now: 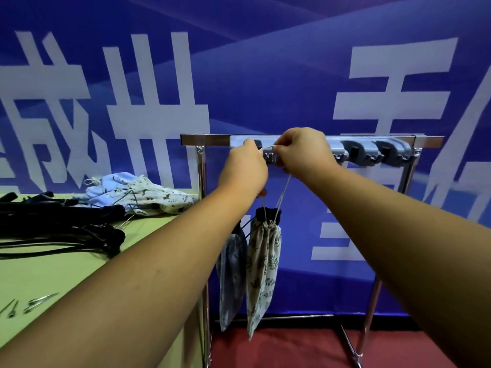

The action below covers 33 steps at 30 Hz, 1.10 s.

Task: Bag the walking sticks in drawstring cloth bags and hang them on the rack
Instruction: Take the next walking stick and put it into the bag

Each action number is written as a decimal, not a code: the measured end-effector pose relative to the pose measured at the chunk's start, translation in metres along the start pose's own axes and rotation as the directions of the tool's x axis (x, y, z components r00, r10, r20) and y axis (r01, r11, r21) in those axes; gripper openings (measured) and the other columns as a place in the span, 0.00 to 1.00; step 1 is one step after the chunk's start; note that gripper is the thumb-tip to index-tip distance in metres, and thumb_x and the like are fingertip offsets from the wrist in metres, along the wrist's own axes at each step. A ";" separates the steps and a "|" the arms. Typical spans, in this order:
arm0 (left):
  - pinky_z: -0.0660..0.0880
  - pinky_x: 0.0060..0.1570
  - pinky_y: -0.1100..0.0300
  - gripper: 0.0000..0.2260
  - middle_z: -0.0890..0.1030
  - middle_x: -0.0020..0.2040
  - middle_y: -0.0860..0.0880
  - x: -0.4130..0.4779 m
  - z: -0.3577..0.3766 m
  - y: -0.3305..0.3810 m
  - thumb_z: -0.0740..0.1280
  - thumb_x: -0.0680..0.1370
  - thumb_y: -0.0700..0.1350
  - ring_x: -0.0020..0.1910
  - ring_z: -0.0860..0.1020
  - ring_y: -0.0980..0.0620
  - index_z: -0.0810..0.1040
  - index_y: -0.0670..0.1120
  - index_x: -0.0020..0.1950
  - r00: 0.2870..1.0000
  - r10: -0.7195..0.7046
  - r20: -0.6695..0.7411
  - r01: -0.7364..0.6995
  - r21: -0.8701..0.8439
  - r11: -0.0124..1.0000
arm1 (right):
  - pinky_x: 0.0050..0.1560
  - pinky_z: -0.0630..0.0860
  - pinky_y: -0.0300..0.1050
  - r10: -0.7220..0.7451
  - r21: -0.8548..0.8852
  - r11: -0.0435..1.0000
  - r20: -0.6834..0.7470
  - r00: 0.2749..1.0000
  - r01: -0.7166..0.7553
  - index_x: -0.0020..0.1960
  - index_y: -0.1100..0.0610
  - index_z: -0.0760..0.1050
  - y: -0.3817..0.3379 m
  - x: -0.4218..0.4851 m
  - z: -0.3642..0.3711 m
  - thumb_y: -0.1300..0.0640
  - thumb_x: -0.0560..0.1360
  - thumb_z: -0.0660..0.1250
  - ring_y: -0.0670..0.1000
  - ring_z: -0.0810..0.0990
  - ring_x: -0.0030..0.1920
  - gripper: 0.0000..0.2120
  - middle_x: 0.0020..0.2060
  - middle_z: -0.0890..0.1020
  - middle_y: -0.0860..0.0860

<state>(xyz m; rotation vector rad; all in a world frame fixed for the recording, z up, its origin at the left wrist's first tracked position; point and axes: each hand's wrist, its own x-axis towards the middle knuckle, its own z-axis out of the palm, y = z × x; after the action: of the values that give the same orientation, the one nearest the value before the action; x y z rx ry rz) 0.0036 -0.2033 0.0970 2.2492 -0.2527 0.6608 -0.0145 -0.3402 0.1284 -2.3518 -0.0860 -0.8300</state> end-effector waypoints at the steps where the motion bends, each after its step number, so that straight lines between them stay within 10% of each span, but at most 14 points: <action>1: 0.83 0.26 0.45 0.10 0.83 0.44 0.42 0.003 0.001 -0.001 0.56 0.88 0.50 0.27 0.84 0.43 0.72 0.46 0.54 1.000 -0.002 -0.006 0.002 0.019 1.000 | 0.53 0.85 0.57 0.004 -0.012 1.000 0.002 1.000 -0.004 0.51 0.55 0.87 -0.001 0.002 0.000 0.55 0.81 0.71 0.54 0.87 0.46 0.06 0.42 0.88 0.51; 17: 0.85 0.34 0.42 0.09 0.82 0.50 0.42 -0.004 0.026 -0.021 0.56 0.88 0.46 0.27 0.85 0.43 0.70 0.46 0.50 0.957 -0.022 0.290 -0.027 0.163 0.986 | 0.46 0.86 0.62 0.113 -0.078 0.992 0.121 0.986 -0.104 0.44 0.63 0.83 0.022 -0.014 0.031 0.59 0.84 0.64 0.60 0.88 0.41 0.14 0.37 0.86 0.60; 24: 0.87 0.42 0.43 0.12 0.88 0.41 0.41 -0.028 0.008 -0.041 0.62 0.86 0.44 0.31 0.87 0.44 0.80 0.39 0.50 0.908 -0.080 0.411 0.008 0.175 0.985 | 0.45 0.85 0.57 0.176 -0.182 0.973 0.178 0.968 -0.143 0.61 0.59 0.83 0.012 -0.040 0.011 0.67 0.80 0.62 0.59 0.83 0.45 0.14 0.52 0.86 0.58; 33: 0.83 0.32 0.52 0.12 0.88 0.42 0.41 -0.079 -0.064 -0.018 0.62 0.86 0.43 0.35 0.88 0.40 0.80 0.36 0.52 0.882 -0.138 0.450 0.125 0.057 0.990 | 0.47 0.85 0.68 0.148 -0.139 0.983 0.227 0.962 -0.119 0.54 0.66 0.84 -0.040 -0.086 -0.023 0.63 0.79 0.63 0.67 0.86 0.52 0.13 0.47 0.86 0.66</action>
<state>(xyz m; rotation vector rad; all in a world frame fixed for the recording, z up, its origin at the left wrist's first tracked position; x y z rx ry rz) -0.0809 -0.1463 0.0798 2.3981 -0.3151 0.0549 -0.1062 -0.3099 0.1135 -2.5339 0.0264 -0.4993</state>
